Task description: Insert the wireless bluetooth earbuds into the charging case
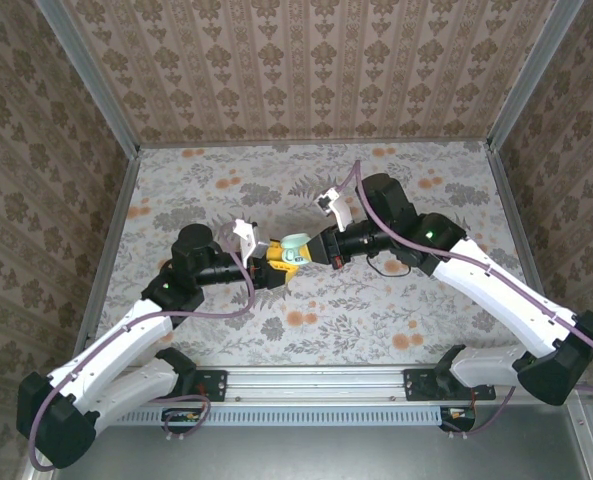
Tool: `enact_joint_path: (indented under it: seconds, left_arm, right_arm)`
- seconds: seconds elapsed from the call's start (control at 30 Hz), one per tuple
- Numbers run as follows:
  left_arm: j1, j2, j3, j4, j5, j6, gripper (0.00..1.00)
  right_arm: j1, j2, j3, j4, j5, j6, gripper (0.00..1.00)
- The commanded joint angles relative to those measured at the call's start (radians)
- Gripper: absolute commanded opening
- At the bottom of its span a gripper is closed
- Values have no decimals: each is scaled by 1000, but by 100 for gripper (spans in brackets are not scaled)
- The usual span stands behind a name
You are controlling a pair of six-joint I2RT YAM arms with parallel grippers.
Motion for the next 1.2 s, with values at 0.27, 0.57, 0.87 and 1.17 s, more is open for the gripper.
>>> enact_joint_path:
  seconds: [0.27,0.57,0.87,1.17]
  left_arm:
    - [-7,-18,24,34,1,6,16]
    - [-10,-15,22,35,1,6,16]
    - [-10,-19,17,36,8,9,16]
    - [-10,-53,23,-15,-29,13,17]
  right_arm:
    - [3,35,45,-77,42,-11,19]
    - [3,37,73,-84,68,-3,31]
    - [2,9,96,-114,125,3,37]
    - [-2,-83,74,-65,200,51,37]
